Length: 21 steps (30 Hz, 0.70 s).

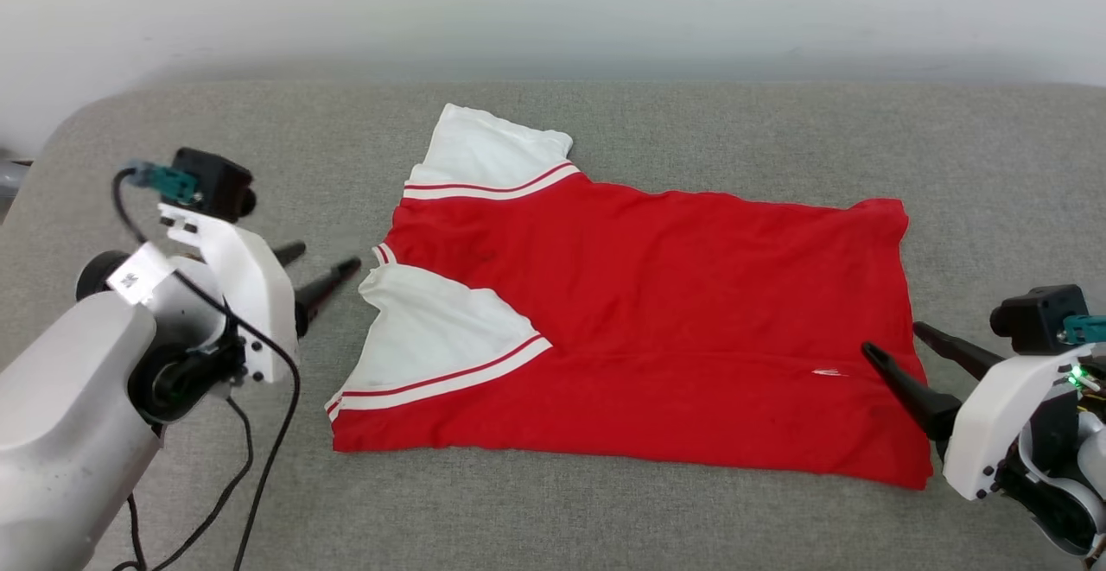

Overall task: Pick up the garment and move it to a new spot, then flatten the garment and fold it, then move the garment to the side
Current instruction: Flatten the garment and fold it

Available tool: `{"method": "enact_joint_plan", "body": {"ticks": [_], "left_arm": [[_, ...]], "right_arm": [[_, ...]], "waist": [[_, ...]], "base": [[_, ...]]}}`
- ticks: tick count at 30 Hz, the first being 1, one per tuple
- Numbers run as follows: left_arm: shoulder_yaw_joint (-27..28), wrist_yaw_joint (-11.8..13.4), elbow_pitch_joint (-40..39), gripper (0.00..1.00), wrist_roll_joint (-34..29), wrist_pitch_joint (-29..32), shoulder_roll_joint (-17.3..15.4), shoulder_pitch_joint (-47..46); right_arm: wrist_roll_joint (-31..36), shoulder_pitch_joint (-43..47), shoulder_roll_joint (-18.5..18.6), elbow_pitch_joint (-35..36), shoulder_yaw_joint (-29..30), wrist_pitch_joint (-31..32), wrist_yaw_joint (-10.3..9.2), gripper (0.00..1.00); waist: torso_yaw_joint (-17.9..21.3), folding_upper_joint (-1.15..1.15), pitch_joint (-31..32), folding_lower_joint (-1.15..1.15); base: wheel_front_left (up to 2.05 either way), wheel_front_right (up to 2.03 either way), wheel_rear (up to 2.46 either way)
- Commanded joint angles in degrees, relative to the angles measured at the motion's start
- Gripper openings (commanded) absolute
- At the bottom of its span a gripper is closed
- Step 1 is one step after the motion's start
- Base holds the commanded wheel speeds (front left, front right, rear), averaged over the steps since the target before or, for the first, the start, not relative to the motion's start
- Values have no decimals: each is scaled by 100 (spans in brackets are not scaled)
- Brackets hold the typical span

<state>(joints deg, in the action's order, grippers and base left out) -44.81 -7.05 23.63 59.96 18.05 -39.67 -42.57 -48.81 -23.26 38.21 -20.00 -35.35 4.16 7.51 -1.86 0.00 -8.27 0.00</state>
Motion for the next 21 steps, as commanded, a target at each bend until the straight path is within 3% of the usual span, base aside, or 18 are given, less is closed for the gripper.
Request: {"method": "enact_joint_plan", "body": {"ticks": [1, 6, 10, 15, 21], "left_arm": [[-73, -12, -51, 100, 46, 211, -57, -39], [-335, 21, -316, 100, 430, 1539, -190, -195], [-558, 114, -395, 100, 524, 2209, -233, -223], [-830, 160, -228, 100, 415, 2573, -233, -57], [-975, 165, 203, 100, 373, 2514, -183, 173]], "right_arm": [[39, 56, -46, 38, 26, 27, -5, 100], [105, 66, -144, 108, 117, 90, -5, 100], [159, 73, -188, 160, 179, 146, -5, 100], [205, 67, -237, 213, 232, 221, -5, 100], [258, -37, -293, 281, 248, 286, -5, 100]], "waist": [[-8, 0, 4, 0], [6, 0, -20, 0], [42, 0, -79, 0], [138, 0, -179, 0], [276, 0, -332, 0]], "base": [[0, 0, 0], [0, 0, 0], [0, 0, 0], [0, 0, 0], [0, 0, 0]]}}
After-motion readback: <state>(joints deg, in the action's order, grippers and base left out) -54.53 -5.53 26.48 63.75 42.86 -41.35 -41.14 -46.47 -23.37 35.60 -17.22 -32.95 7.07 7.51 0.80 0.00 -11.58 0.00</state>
